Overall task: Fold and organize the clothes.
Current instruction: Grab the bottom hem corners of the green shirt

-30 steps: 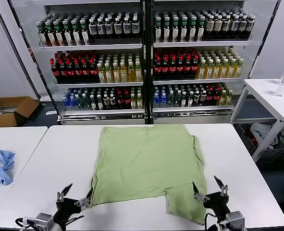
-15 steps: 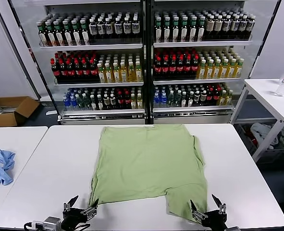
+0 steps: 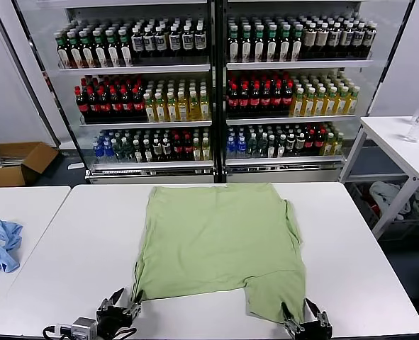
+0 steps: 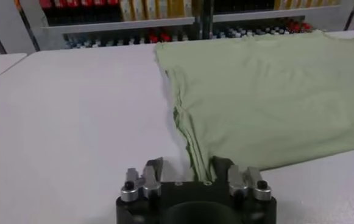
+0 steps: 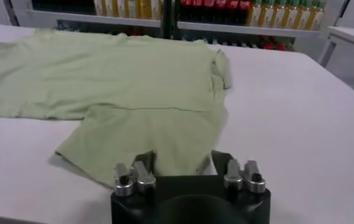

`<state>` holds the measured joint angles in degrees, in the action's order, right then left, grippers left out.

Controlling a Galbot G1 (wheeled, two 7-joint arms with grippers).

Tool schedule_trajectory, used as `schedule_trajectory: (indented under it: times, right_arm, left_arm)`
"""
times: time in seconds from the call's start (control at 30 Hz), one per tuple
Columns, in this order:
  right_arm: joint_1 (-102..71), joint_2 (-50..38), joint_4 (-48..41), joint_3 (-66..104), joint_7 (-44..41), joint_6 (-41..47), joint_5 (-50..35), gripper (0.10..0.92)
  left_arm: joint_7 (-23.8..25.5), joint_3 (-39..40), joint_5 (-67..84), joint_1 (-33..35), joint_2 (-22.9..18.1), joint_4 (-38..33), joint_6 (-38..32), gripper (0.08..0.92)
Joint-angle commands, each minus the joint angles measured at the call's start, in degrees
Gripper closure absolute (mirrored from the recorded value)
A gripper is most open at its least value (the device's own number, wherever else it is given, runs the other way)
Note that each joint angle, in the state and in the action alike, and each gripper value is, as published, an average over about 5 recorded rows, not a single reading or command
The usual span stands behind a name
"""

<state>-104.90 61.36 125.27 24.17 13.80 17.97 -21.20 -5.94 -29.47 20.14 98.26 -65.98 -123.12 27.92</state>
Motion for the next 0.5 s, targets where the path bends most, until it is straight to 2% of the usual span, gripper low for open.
schedule_trajectory:
  times: [0.03,0.23,0.37,0.5]
  right_arm:
    - [0.6,0.2,-0.8,-0.6,-0.1,0.1,-1.6,0.595]
    - [3.6,-0.8,-1.1,-0.3,-0.7,-0.7,-2.5,0.768]
    - [3.7,-3.3,1.4,1.7,-2.5,-0.9,-5.3,0.881]
    - [-0.4,-5.9,8.6,4.8,-4.2,0.0,-8.3,0.920]
  left_arm:
    - [1.5,1.9,-4.8,-0.7,-0.3,1.5,0.3,0.579]
    - [2.8,1.2,-4.8,-2.0,0.1,2.2,-1.6,0.743]
    - [3.7,-1.5,-2.2,-1.2,1.5,-0.2,-2.7,0.854]
    - [4.9,-3.8,0.0,3.4,3.6,-5.7,-2.6,0.916]
